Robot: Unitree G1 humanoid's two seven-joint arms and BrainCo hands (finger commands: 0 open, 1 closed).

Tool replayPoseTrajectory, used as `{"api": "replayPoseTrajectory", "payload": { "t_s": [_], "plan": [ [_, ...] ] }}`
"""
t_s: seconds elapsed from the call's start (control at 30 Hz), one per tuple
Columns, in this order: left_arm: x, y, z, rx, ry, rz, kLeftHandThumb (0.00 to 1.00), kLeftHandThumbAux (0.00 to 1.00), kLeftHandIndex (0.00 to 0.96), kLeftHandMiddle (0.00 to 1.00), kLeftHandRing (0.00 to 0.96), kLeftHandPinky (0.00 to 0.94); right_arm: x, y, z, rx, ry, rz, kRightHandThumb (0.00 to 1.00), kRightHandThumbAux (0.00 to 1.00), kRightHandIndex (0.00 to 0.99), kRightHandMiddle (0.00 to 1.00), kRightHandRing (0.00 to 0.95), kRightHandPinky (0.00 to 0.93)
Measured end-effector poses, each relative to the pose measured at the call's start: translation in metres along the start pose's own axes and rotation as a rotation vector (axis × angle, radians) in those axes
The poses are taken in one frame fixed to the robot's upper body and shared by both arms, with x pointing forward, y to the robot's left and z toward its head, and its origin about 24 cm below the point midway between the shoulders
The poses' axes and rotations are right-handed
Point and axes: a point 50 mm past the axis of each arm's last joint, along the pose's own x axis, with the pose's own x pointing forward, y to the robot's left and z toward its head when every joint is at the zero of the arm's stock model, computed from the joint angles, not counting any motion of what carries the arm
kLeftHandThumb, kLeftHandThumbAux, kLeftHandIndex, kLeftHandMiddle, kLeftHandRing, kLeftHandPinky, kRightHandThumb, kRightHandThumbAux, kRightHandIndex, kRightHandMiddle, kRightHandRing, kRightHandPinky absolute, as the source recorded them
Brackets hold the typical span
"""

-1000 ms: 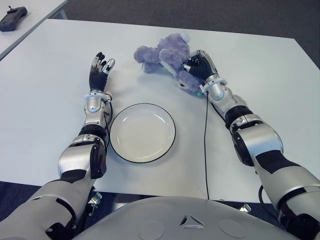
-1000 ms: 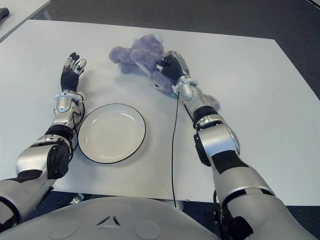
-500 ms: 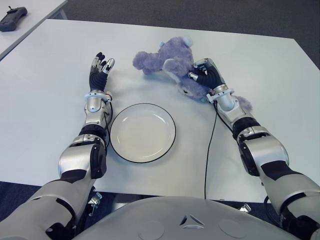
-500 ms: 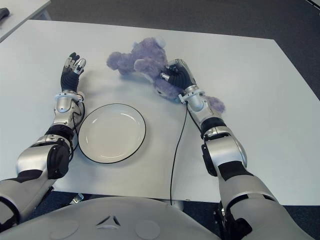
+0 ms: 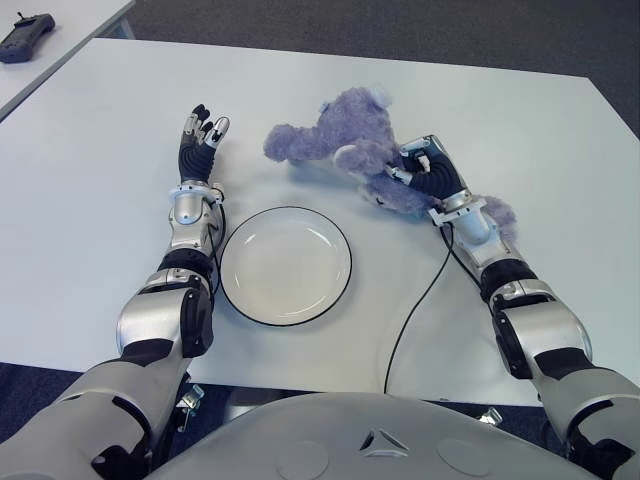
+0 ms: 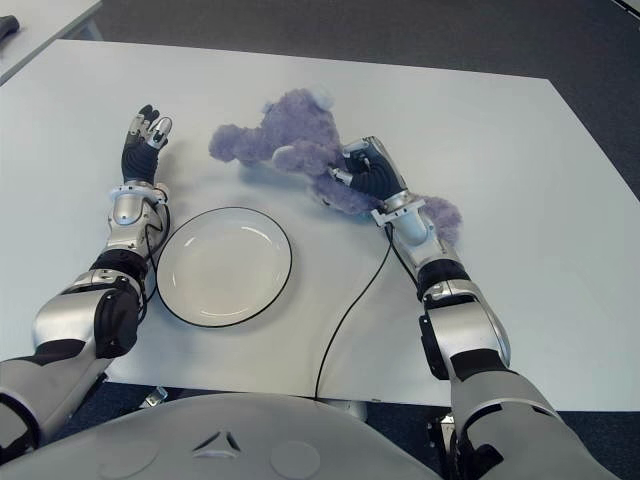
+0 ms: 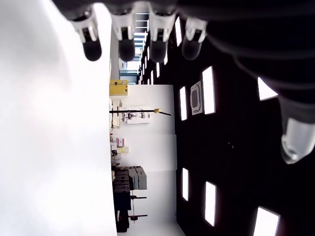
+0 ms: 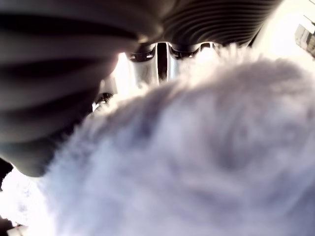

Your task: Put the doll into the plate.

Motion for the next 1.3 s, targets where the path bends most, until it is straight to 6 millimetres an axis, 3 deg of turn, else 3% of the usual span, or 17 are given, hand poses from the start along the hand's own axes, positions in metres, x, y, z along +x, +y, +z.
{"api": "replayPoseTrajectory", "payload": {
  "t_s": [0.4, 0.63, 0.8, 0.83, 0.93, 1.0, 1.03, 1.1, 1.13, 1.17, 1.2, 1.23, 1.3],
  "plan": [
    [0.0, 0.0, 0.0, 0.0, -0.001, 0.0, 0.0, 0.473, 0.061, 0.083, 0.03, 0.0, -0.016, -0.01, 0.004, -0.016, -0.032, 0.034, 0.405, 0.583, 0.791, 0.888, 0.87, 0.87],
    [0.0, 0.001, 0.0, 0.002, 0.0, 0.001, 0.0, 0.476, 0.067, 0.08, 0.023, 0.0, -0.02, -0.012, 0.007, -0.015, -0.036, 0.043, 0.506, 0.641, 0.738, 0.865, 0.849, 0.841],
    [0.0, 0.001, 0.0, 0.003, 0.001, 0.002, 0.0, 0.477, 0.063, 0.073, 0.014, 0.0, -0.021, -0.012, 0.007, -0.009, -0.023, 0.045, 0.545, 0.666, 0.646, 0.802, 0.805, 0.787],
    [0.0, 0.001, 0.0, 0.003, 0.001, 0.002, 0.0, 0.476, 0.064, 0.073, 0.013, 0.0, -0.021, -0.012, 0.007, -0.008, -0.02, 0.046, 0.665, 0.699, 0.489, 0.782, 0.789, 0.776],
    [0.0, 0.002, 0.0, 0.004, 0.001, 0.002, 0.0, 0.473, 0.066, 0.071, 0.012, 0.0, -0.021, -0.011, 0.008, -0.007, -0.01, 0.048, 0.701, 0.71, 0.436, 0.75, 0.76, 0.74],
    [0.0, 0.002, 0.0, 0.004, 0.002, 0.003, 0.0, 0.472, 0.068, 0.071, 0.011, 0.0, -0.021, -0.011, 0.008, -0.006, -0.005, 0.048, 0.699, 0.712, 0.432, 0.713, 0.714, 0.673],
    [0.0, 0.002, 0.0, 0.005, 0.002, 0.003, 0.0, 0.471, 0.065, 0.069, 0.011, 0.0, -0.02, -0.011, 0.008, -0.006, -0.003, 0.048, 0.685, 0.716, 0.418, 0.537, 0.507, 0.462],
    [0.0, 0.002, 0.0, 0.005, 0.002, 0.003, 0.0, 0.471, 0.063, 0.068, 0.012, 0.0, -0.02, -0.011, 0.008, -0.008, 0.001, 0.048, 0.676, 0.719, 0.41, 0.441, 0.4, 0.33],
    [0.0, 0.002, 0.0, 0.006, 0.002, 0.004, 0.0, 0.471, 0.063, 0.068, 0.012, 0.0, -0.019, -0.011, 0.009, -0.01, 0.002, 0.048, 0.675, 0.72, 0.409, 0.432, 0.391, 0.317],
    [0.0, 0.003, 0.0, 0.006, 0.002, 0.004, 0.0, 0.47, 0.063, 0.069, 0.014, 0.0, -0.019, -0.01, 0.009, -0.012, 0.004, 0.048, 0.388, 0.56, 0.257, 0.348, 0.306, 0.223],
    [0.0, 0.003, 0.0, 0.006, 0.002, 0.004, 0.0, 0.47, 0.063, 0.07, 0.014, 0.0, -0.018, -0.01, 0.009, -0.014, 0.005, 0.048, 0.337, 0.534, 0.231, 0.333, 0.292, 0.206],
    [0.0, 0.003, 0.0, 0.006, 0.002, 0.004, 0.0, 0.471, 0.064, 0.071, 0.014, 0.0, -0.018, -0.01, 0.009, -0.017, 0.006, 0.048, 0.289, 0.503, 0.138, 0.239, 0.194, 0.123],
    [0.0, 0.003, 0.0, 0.006, 0.002, 0.004, 0.0, 0.472, 0.066, 0.073, 0.014, 0.0, -0.017, -0.01, 0.009, -0.025, 0.008, 0.047, 0.268, 0.488, 0.075, 0.168, 0.126, 0.066]
  ]
}}
